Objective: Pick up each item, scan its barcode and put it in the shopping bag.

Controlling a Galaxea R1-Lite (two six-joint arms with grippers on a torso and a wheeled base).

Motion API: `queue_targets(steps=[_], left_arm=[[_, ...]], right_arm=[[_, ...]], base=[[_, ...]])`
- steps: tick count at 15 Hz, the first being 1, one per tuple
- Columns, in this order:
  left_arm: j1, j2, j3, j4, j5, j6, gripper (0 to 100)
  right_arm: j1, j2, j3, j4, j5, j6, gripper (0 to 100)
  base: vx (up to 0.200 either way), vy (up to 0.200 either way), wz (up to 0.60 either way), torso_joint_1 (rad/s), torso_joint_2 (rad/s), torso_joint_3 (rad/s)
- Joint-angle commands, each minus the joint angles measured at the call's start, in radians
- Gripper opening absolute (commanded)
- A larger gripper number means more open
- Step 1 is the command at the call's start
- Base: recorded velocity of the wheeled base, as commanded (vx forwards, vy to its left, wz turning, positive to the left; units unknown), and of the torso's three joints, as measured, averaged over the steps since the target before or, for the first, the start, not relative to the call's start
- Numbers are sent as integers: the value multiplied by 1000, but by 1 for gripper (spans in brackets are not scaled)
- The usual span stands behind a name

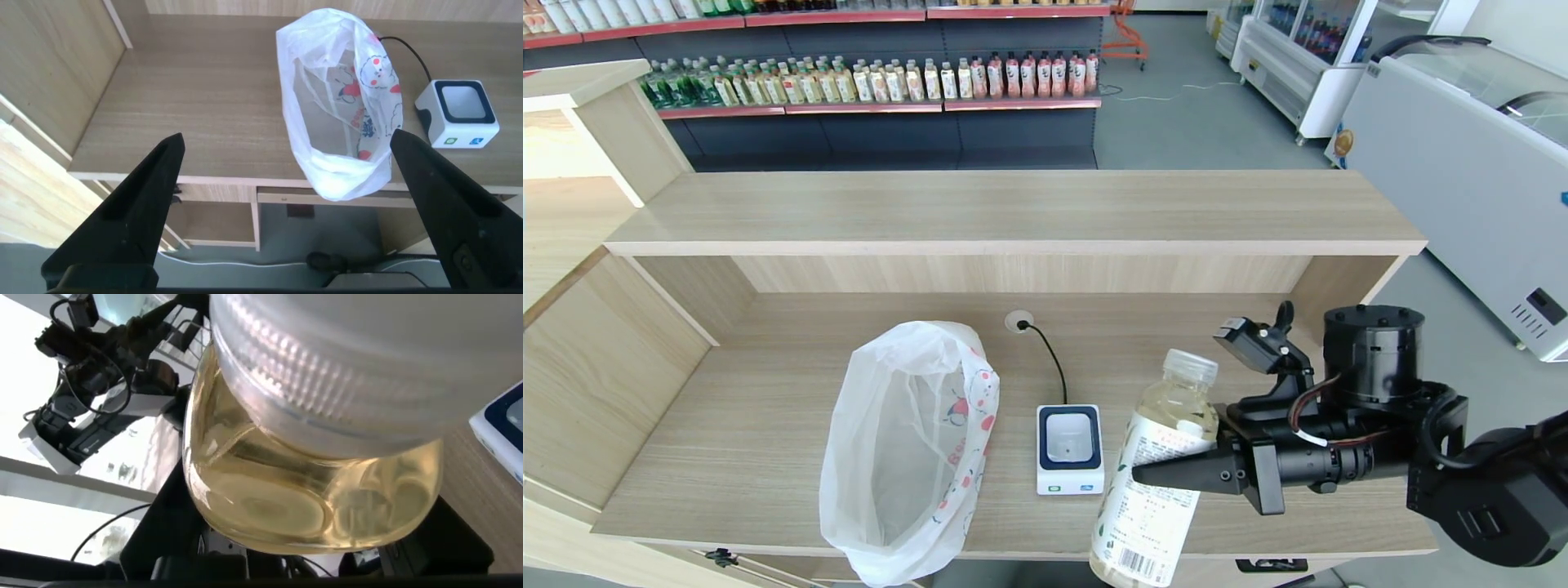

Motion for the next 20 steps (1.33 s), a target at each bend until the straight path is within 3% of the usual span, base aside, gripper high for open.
queue_targets(steps=[1, 3, 4, 6, 7, 9, 11, 15, 16, 20], left_arm=[[0, 0, 0, 0, 0, 0, 100], [0, 0, 0, 0, 0, 0, 100], [0, 0, 0, 0, 0, 0, 100], [0, 0, 0, 0, 0, 0, 100], [0, 0, 0, 0, 0, 0, 100], [0, 0, 0, 0, 0, 0, 100], [0, 0, 0, 0, 0, 0, 100], [0, 0, 0, 0, 0, 0, 100], [0, 0, 0, 0, 0, 0, 100], [0, 0, 0, 0, 0, 0, 100]], right_arm=[[-2, -3, 5, -1, -1, -2, 0], [-10, -29, 30, -1, -24, -23, 0], [-29, -58, 59, 1, -84, -71, 0], [-68, -80, 79, 7, -222, -263, 0], [-100, -110, 85, -1, -342, -433, 0], [-140, -147, 94, -73, -486, -665, 0], [-160, -153, 126, -180, -512, -850, 0], [-160, -207, 151, -145, -522, -1208, 0], [-206, -219, 149, -130, -511, -1399, 0], [-289, -313, 157, -13, -498, -1571, 0]], base=[[0, 0, 0, 0, 0, 0], [0, 0, 0, 0, 0, 0], [0, 0, 0, 0, 0, 0], [0, 0, 0, 0, 0, 0], [0, 0, 0, 0, 0, 0], [0, 0, 0, 0, 0, 0], [0, 0, 0, 0, 0, 0], [0, 0, 0, 0, 0, 0], [0, 0, 0, 0, 0, 0], [0, 0, 0, 0, 0, 0]])
